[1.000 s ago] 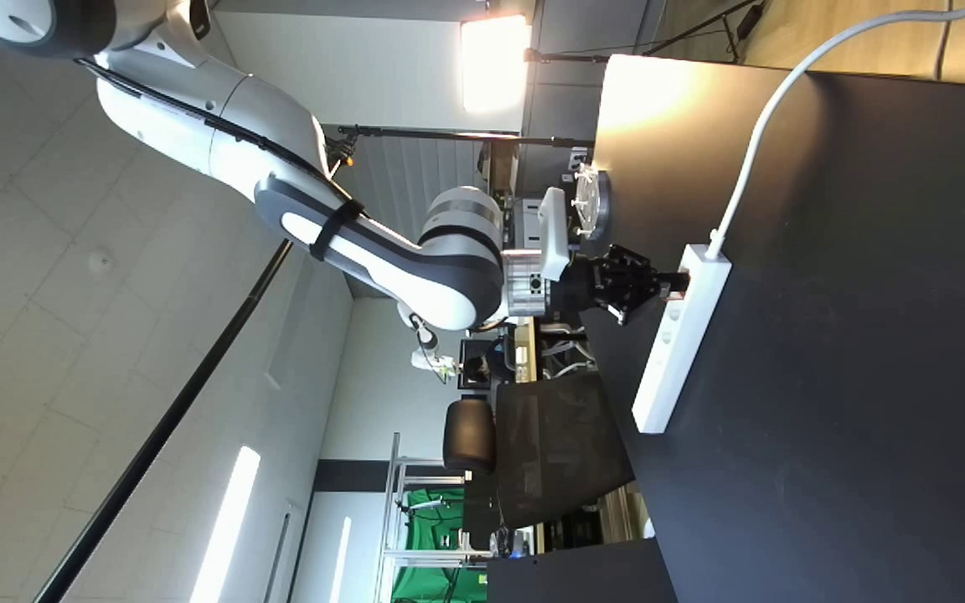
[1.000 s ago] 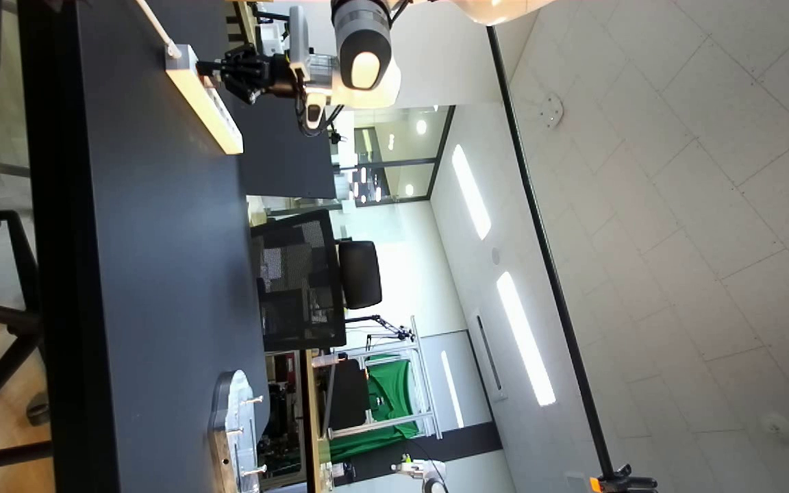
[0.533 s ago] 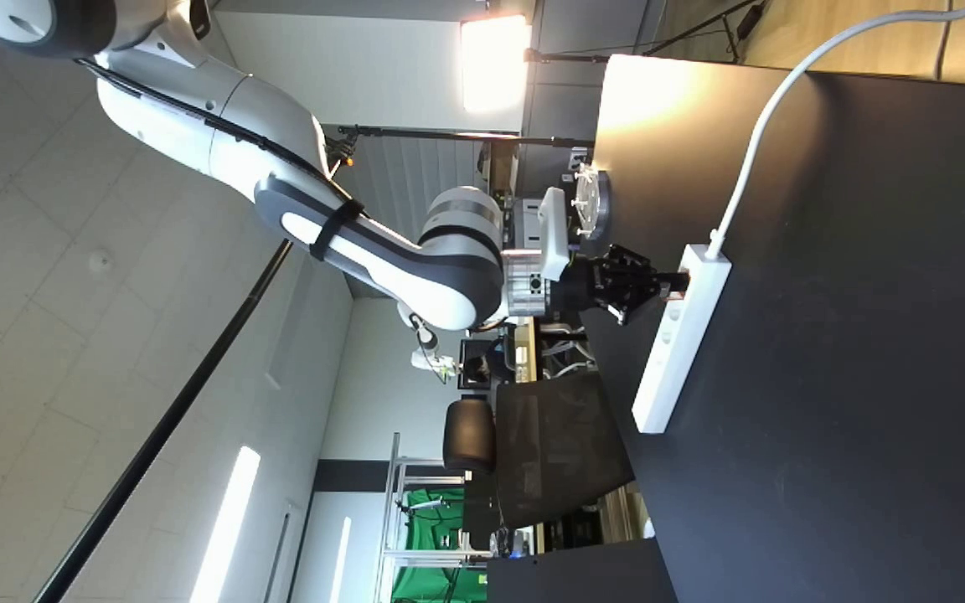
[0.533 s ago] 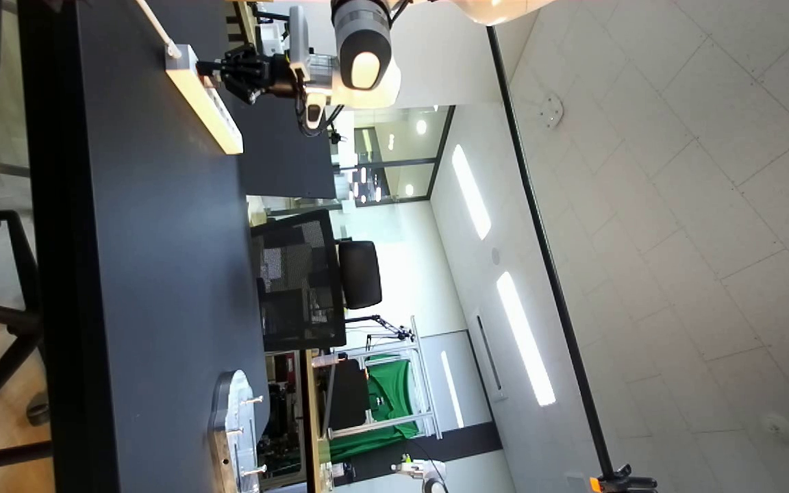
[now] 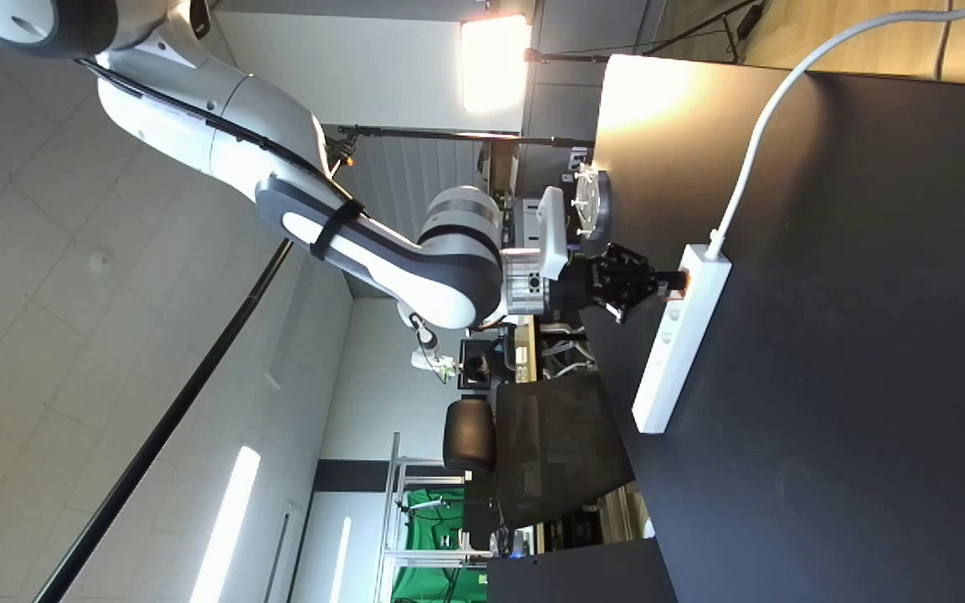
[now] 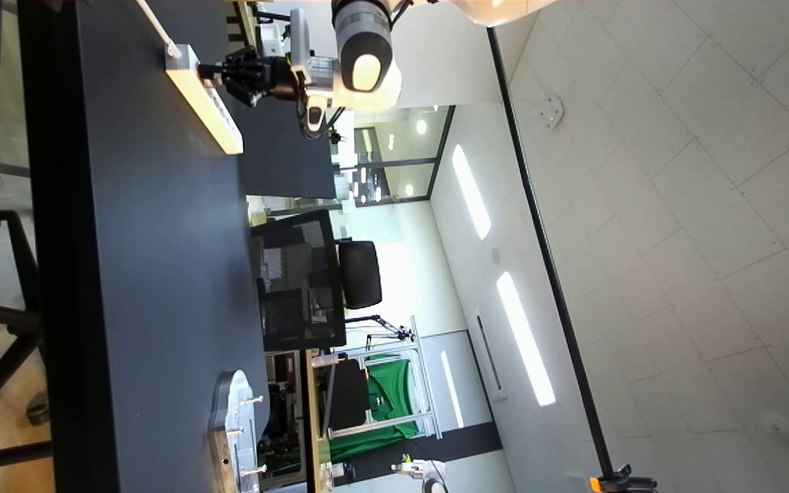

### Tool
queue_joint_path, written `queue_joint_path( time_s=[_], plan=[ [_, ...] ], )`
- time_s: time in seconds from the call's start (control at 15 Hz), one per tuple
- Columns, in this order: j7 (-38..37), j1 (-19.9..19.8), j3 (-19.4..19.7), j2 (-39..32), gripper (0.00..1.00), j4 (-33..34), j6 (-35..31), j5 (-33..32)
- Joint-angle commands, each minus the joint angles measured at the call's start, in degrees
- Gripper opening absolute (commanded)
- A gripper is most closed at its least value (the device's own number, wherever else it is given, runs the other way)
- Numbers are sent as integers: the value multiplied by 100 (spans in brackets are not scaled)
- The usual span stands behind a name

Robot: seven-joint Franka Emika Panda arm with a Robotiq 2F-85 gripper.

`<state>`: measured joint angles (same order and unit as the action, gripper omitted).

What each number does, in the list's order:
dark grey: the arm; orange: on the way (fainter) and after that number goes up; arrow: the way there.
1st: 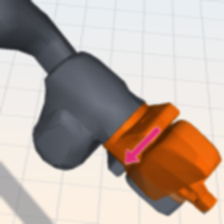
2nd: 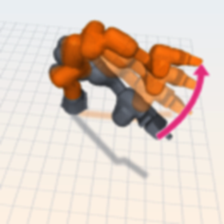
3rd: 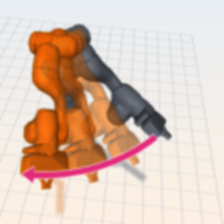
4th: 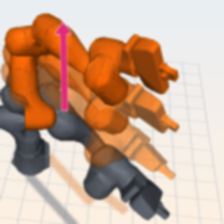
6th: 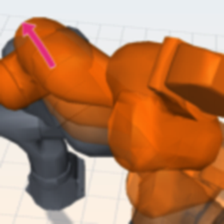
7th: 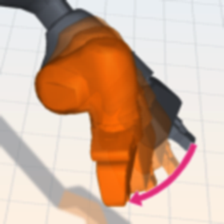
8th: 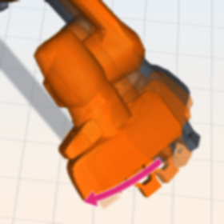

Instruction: Turn on the extension cable

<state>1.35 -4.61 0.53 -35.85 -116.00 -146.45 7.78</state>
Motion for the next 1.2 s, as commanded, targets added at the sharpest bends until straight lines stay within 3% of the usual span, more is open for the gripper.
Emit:
queue_joint_path(
  time_s=[0.0, 0.6, 1.13],
  plan=[
    [-21, -31, 6, -59, 0, 133, 144, -56],
    [-191, 191, 146, -128, 0, 84, -1, -345],
    [-838, 956, 563, -65, 0, -118, -369, -1201]
  ],
)
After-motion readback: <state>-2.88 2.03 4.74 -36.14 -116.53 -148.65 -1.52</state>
